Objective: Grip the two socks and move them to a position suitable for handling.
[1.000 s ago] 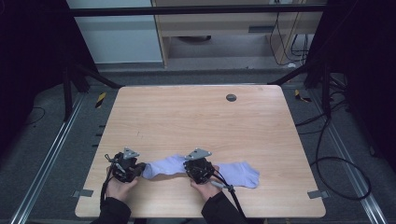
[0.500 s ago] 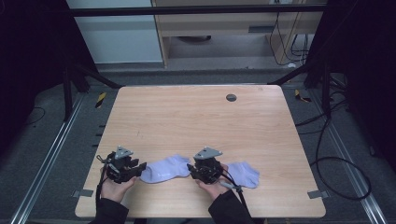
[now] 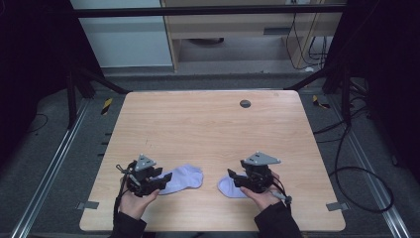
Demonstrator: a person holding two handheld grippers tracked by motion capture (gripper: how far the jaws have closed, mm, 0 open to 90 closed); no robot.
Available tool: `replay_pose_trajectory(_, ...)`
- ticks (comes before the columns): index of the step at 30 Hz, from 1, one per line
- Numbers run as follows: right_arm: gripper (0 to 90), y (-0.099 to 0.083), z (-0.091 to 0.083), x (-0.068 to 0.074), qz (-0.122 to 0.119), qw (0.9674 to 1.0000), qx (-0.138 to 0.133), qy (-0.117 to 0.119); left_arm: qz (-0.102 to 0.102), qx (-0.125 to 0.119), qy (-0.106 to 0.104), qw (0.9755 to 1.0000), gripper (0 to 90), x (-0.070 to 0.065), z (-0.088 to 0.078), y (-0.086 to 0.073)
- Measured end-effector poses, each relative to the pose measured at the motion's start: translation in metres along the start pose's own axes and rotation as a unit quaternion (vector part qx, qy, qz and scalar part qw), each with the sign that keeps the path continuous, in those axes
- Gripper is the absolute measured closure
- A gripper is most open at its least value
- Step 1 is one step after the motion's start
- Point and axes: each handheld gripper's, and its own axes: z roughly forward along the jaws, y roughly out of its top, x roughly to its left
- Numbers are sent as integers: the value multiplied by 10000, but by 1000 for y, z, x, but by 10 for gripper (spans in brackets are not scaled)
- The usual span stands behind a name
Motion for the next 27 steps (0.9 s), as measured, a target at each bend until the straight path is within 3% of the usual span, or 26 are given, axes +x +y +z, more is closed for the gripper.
replay_pose_trajectory(7, 403, -22, -23, -29, -4, 9997, 62, -239, 165, -19, -136, 9998, 548, -24, 15, 10)
replay_pose_trajectory(8, 402, -26, -26, -35, 31, 9996, 70, -289, 249, 5, -194, 9995, 551, -35, 23, 14)
replay_pose_trajectory(15, 409, -44, -41, -62, 198, 9985, 86, -507, 461, 148, -397, 9980, 568, -67, 50, 21)
replay_pose_trajectory(21, 431, -56, -41, -78, 268, 9975, 265, -596, 691, 303, -469, 9960, 581, -89, 75, 23)
replay_pose_trajectory(27, 465, -60, -33, -82, 224, 9968, 456, -624, 774, 452, -498, 9947, 598, -101, 95, 21)
